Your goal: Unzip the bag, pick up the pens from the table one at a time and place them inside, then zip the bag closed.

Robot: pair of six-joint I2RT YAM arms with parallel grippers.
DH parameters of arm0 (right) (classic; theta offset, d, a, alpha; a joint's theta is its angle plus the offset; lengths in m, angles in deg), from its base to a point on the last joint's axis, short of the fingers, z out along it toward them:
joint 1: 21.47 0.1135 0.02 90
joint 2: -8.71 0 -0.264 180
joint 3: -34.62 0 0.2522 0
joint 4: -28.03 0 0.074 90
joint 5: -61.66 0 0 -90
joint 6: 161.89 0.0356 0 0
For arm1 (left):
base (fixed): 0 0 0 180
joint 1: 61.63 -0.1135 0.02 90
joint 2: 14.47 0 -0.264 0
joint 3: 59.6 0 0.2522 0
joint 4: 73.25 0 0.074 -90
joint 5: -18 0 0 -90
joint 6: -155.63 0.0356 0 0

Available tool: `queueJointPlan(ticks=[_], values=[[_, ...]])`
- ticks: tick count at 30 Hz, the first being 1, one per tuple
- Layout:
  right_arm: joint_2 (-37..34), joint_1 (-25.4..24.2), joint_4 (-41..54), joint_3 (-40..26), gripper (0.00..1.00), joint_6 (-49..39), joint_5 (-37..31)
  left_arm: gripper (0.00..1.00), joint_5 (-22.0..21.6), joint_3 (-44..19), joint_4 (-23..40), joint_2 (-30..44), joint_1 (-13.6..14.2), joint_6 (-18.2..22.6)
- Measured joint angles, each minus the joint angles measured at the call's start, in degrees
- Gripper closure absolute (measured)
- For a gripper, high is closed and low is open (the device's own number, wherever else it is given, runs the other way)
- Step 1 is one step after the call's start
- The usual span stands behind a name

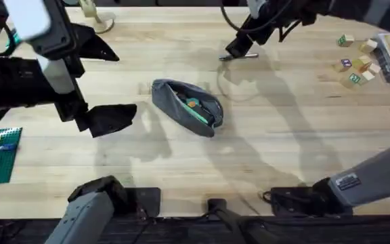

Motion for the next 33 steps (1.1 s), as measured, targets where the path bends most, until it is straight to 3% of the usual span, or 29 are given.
queueJointPlan(ticks=[16,33], values=[[-8.13,-0.08,-0.13,0.00,0.005,3.63,0.35,0.008,0.00,0.00,0.00,0.00,0.00,0.00],[-13.15,-4.74,0.87,-0.25,0.004,11.25,4.85,0.008,0.00,0.00,0.01,0.00,0.00,0.00]])
